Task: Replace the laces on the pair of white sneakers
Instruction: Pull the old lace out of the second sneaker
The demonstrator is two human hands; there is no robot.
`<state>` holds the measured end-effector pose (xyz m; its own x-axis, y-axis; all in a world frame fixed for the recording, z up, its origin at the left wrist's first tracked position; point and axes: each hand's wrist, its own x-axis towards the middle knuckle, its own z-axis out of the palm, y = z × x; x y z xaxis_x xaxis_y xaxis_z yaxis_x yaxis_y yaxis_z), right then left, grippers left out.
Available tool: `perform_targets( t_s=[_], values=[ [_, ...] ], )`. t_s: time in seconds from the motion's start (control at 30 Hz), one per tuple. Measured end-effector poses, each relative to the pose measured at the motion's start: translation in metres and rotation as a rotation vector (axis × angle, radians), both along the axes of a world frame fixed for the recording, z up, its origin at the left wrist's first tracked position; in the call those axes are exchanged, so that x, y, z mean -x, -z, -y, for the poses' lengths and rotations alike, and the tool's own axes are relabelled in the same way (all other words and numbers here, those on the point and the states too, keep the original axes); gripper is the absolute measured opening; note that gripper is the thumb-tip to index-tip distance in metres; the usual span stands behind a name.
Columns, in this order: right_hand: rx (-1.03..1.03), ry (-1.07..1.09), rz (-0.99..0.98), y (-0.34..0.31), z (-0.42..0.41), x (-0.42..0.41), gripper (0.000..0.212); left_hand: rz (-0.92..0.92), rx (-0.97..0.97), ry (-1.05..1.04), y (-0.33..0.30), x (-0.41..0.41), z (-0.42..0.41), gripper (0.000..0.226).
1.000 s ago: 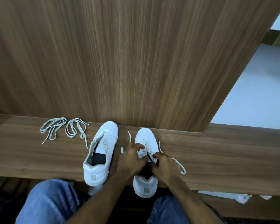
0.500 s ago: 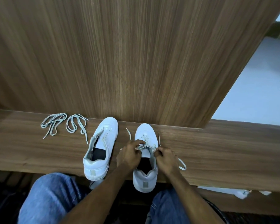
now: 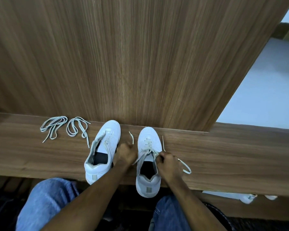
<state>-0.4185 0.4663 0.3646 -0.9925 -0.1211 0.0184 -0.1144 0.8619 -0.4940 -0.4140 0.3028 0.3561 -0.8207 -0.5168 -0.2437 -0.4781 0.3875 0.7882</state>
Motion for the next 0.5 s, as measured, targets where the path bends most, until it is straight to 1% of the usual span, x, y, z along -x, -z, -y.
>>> perform_targets(
  t_s=[0.03, 0.1, 0.13, 0.17, 0.23, 0.27, 0.3, 0.37, 0.4, 0.43, 0.47, 0.5],
  values=[
    [0.006, 0.007, -0.001, 0.000, 0.001, 0.000, 0.025, -0.023, 0.070, 0.055, 0.003, -0.002, 0.002, 0.028],
    [0.018, 0.017, 0.000, 0.001, 0.000, 0.001, 0.025, -0.169, 0.124, 0.206, 0.001, -0.007, -0.001, 0.020],
    [0.019, 0.016, -0.001, 0.002, 0.000, 0.001, 0.025, -0.225, 0.168, 0.299, 0.000, -0.008, -0.004, 0.020],
    [0.015, 0.014, -0.003, 0.002, 0.000, 0.000, 0.025, -0.228, 0.256, 0.404, -0.002, -0.007, -0.007, 0.023],
    [0.005, 0.021, -0.008, 0.002, 0.000, -0.001, 0.026, -0.179, 0.524, 0.568, -0.008, -0.004, -0.017, 0.026],
    [0.003, 0.022, -0.008, 0.002, -0.001, -0.001, 0.027, -0.164, 0.625, 0.588, -0.010, -0.002, -0.021, 0.023],
    [0.006, 0.022, -0.005, 0.002, -0.001, -0.002, 0.027, -0.134, 0.687, 0.579, -0.013, -0.002, -0.025, 0.021],
    [0.017, 0.027, 0.005, 0.003, -0.001, -0.002, 0.028, -0.125, 0.742, 0.524, -0.012, 0.000, -0.027, 0.020],
    [0.024, 0.033, 0.009, 0.003, -0.001, -0.002, 0.028, -0.143, 0.723, 0.476, -0.014, 0.000, -0.028, 0.019],
    [0.033, 0.039, 0.013, 0.003, -0.001, -0.002, 0.028, -0.155, 0.621, 0.390, -0.015, -0.001, -0.028, 0.019],
    [0.044, 0.043, 0.016, 0.003, -0.001, -0.002, 0.028, -0.202, 0.397, 0.228, -0.015, -0.001, -0.027, 0.018],
    [0.053, 0.046, 0.019, 0.004, -0.001, -0.002, 0.028, -0.239, 0.092, 0.019, -0.013, 0.004, -0.021, 0.017]
  ],
)
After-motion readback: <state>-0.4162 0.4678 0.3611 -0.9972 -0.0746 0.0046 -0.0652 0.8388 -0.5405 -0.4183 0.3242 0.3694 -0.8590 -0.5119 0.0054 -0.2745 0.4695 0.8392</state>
